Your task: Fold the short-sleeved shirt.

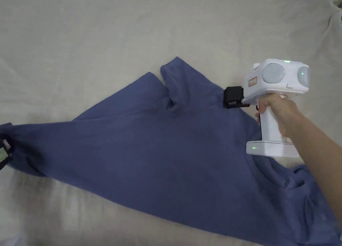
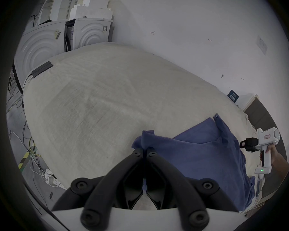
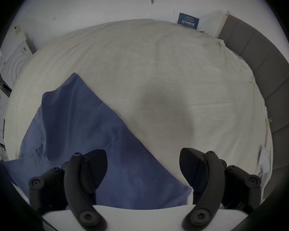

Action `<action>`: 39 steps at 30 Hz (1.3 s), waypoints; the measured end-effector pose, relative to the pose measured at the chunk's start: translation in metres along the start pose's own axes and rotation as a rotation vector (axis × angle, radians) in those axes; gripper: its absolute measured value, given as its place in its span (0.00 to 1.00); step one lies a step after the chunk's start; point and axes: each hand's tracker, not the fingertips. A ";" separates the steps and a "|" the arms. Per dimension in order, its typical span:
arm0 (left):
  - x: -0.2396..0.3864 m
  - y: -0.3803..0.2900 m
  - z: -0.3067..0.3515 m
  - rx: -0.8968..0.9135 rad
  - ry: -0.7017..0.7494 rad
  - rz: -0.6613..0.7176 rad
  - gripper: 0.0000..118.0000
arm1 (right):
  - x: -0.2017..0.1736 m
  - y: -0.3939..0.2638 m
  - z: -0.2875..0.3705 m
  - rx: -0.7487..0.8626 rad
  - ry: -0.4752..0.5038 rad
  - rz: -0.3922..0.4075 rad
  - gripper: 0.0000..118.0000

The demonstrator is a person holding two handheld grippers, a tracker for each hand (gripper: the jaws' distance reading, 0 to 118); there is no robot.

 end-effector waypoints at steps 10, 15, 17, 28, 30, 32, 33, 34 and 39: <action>-0.003 -0.002 -0.022 -0.040 0.033 0.011 0.00 | -0.004 0.009 -0.023 -0.001 0.061 0.011 0.36; -0.002 -0.002 -0.019 -0.038 0.030 0.026 0.00 | 0.008 0.010 0.000 0.020 0.120 -0.043 0.00; 0.000 0.000 -0.017 -0.033 0.024 0.029 0.00 | 0.010 0.010 0.020 0.048 0.127 -0.055 0.00; 0.021 0.057 0.031 0.117 -0.155 0.111 0.00 | 0.058 -0.008 0.221 0.343 0.173 -0.055 0.00; 0.033 0.073 0.044 0.170 -0.171 0.079 0.00 | 0.073 -0.015 0.263 0.411 0.159 -0.060 0.00; 0.044 0.092 0.060 0.213 -0.212 0.060 0.00 | 0.088 -0.025 0.309 0.482 0.129 -0.056 0.00; 0.050 0.102 0.068 0.234 -0.240 0.059 0.00 | 0.095 -0.030 0.330 0.515 0.123 -0.062 0.00; 0.057 0.114 0.077 0.255 -0.267 0.051 0.00 | 0.104 -0.034 0.350 0.549 0.120 -0.073 0.00; 0.096 0.171 0.123 0.378 -0.360 -0.070 0.00 | 0.131 -0.048 0.438 0.685 0.096 -0.103 0.00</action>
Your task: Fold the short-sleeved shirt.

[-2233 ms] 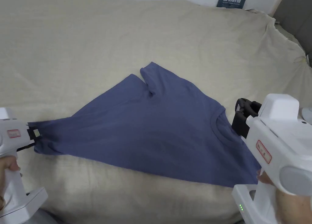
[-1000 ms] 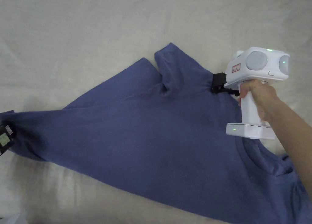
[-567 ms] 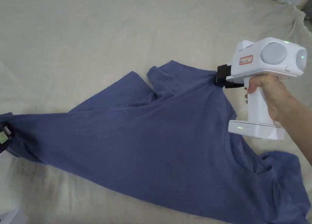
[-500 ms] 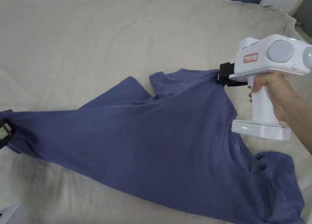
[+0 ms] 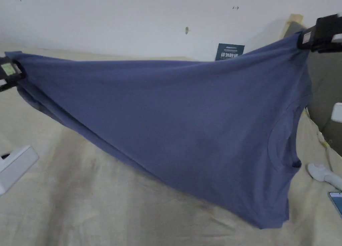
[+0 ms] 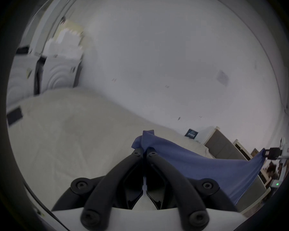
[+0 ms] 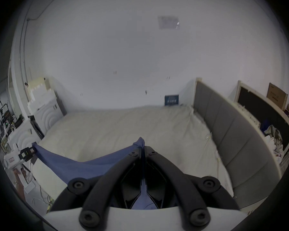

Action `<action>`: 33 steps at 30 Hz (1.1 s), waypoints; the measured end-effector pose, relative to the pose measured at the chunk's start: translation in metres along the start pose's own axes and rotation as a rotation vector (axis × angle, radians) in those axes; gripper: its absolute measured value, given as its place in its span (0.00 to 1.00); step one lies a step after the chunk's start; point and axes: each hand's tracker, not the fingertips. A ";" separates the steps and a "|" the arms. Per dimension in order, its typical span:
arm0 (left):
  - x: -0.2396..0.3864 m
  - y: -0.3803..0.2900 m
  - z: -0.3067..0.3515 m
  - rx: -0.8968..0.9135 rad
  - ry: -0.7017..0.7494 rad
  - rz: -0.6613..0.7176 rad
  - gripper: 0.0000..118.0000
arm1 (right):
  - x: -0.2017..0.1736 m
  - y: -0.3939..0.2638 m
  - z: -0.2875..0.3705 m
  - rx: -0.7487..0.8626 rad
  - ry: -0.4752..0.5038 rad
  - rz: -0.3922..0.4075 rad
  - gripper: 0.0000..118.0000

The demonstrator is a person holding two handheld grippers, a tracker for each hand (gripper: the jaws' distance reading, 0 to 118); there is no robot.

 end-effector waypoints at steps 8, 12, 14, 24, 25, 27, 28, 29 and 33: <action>0.073 0.125 0.009 0.127 -0.073 -0.195 0.00 | -0.003 0.079 0.056 0.171 -0.134 0.060 0.00; 0.099 0.174 -0.010 0.121 -0.012 -0.236 0.00 | -0.008 0.115 0.045 0.226 -0.169 0.041 0.00; 0.113 0.192 -0.022 0.130 0.021 -0.271 0.00 | -0.012 0.131 0.032 0.253 -0.190 0.014 0.00; 0.168 0.236 -0.123 0.200 0.216 -0.448 0.00 | -0.046 0.187 -0.069 0.303 -0.318 0.017 0.00; 0.170 0.238 -0.137 0.207 0.227 -0.459 0.00 | -0.046 0.193 -0.082 0.308 -0.324 0.016 0.00; 0.175 0.240 -0.165 0.215 0.255 -0.516 0.00 | -0.043 0.204 -0.107 0.313 -0.347 0.023 0.00; 0.178 0.239 -0.193 0.228 0.261 -0.534 0.00 | -0.044 0.209 -0.120 0.320 -0.360 0.031 0.00; 0.180 0.238 -0.209 0.241 0.266 -0.531 0.00 | -0.045 0.213 -0.131 0.336 -0.370 0.036 0.00; 0.185 0.236 -0.254 0.285 0.273 -0.443 0.00 | -0.044 0.231 -0.170 0.402 -0.391 0.057 0.00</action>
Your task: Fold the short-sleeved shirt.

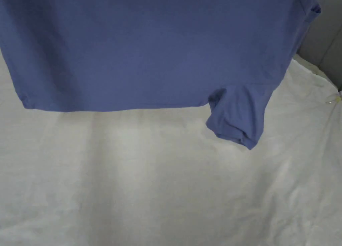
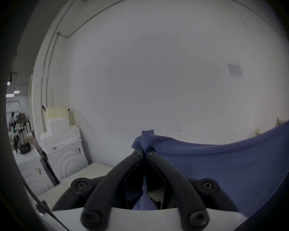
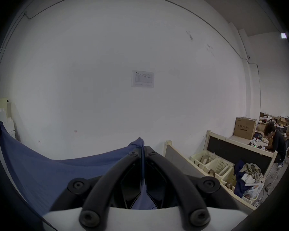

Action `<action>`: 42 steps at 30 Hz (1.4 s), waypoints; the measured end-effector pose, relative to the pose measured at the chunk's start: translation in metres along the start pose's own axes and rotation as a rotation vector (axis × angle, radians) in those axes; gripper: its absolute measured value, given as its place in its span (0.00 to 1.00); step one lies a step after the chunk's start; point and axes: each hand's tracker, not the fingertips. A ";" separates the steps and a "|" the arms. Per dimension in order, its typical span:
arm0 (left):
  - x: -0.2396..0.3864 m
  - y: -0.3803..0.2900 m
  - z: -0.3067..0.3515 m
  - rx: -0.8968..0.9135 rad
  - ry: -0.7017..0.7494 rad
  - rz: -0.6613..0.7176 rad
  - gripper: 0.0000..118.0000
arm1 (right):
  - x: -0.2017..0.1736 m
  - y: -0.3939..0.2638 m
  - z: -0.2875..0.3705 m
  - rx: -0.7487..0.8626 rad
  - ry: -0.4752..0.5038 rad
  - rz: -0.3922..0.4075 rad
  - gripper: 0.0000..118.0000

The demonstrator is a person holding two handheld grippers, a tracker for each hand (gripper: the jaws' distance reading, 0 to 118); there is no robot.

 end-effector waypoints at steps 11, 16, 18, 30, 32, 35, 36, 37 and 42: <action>0.034 -0.073 -0.075 0.013 0.027 -0.006 0.00 | -0.018 -0.045 -0.068 0.078 -0.025 -0.020 0.00; 0.038 -0.133 -0.087 -0.114 0.004 -0.017 0.00 | -0.022 -0.105 -0.085 -0.049 0.011 -0.018 0.00; 0.037 -0.163 -0.086 -0.171 0.007 -0.020 0.00 | -0.019 -0.134 -0.088 -0.100 0.042 -0.037 0.00; 0.002 -0.346 0.013 -0.542 -0.068 0.048 0.00 | 0.007 -0.337 -0.005 -0.472 0.078 -0.048 0.00; -0.010 -0.375 0.046 -0.594 -0.085 0.028 0.00 | 0.015 -0.371 0.022 -0.538 0.091 -0.066 0.00; -0.027 -0.411 0.094 -0.661 -0.108 0.037 0.00 | 0.027 -0.417 0.067 -0.621 0.103 -0.069 0.00; -0.033 -0.421 0.108 -0.688 -0.122 0.041 0.00 | 0.032 -0.431 0.081 -0.652 0.104 -0.061 0.00; -0.040 -0.432 0.126 -0.702 -0.131 0.044 0.00 | 0.038 -0.444 0.097 -0.672 0.104 -0.070 0.00; -0.065 -0.467 0.213 -0.729 -0.185 0.031 0.00 | 0.070 -0.485 0.171 -0.742 0.116 -0.070 0.00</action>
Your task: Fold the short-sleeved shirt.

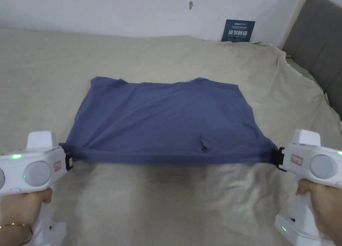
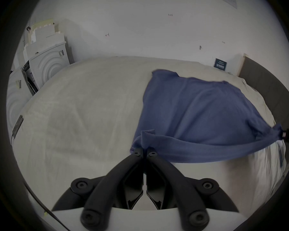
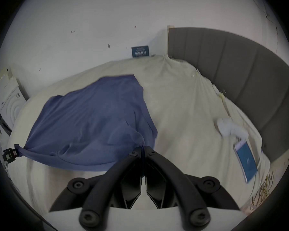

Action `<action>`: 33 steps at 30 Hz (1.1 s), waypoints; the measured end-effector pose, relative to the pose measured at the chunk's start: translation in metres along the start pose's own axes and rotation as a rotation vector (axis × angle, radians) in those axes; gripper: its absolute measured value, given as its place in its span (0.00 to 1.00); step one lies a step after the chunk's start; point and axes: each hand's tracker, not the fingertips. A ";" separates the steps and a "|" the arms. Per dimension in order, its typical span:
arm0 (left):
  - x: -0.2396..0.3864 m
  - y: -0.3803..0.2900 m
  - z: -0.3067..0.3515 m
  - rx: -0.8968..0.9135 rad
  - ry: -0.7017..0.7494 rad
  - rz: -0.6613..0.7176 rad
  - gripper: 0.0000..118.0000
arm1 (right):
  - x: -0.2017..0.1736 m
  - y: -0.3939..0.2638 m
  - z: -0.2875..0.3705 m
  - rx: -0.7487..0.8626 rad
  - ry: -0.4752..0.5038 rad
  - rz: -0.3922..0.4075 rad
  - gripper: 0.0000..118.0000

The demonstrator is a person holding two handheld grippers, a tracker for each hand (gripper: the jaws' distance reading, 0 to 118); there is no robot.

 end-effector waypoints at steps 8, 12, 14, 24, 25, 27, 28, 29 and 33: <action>-0.018 -0.092 0.073 -0.032 -0.030 -0.089 0.00 | 0.030 -0.082 0.065 -0.049 0.042 0.074 0.00; -0.028 -0.120 0.093 -0.061 -0.037 -0.092 0.00 | 0.043 -0.116 0.083 -0.077 0.048 0.139 0.00; -0.036 -0.131 0.099 -0.075 -0.047 -0.040 0.00 | 0.048 -0.131 0.089 -0.113 0.065 0.153 0.00; -0.050 -0.152 0.105 -0.124 -0.028 0.041 0.27 | 0.055 -0.166 0.079 -0.199 0.079 0.196 0.02; -0.052 -0.152 0.108 -0.138 -0.022 0.052 0.45 | 0.057 -0.164 0.079 -0.195 0.087 0.189 0.08; -0.062 -0.150 0.116 -0.121 -0.025 0.108 0.86 | 0.064 -0.158 0.084 -0.192 0.094 0.171 0.60; -0.070 -0.146 0.123 -0.098 -0.012 0.157 0.94 | 0.066 -0.155 0.088 -0.193 0.089 0.171 0.82; -0.075 -0.141 0.130 -0.081 -0.005 0.199 0.97 | 0.068 -0.150 0.094 -0.202 0.066 0.169 0.90; -0.099 -0.109 0.157 0.027 -0.011 0.347 0.97 | 0.075 -0.119 0.130 -0.085 0.013 0.153 0.90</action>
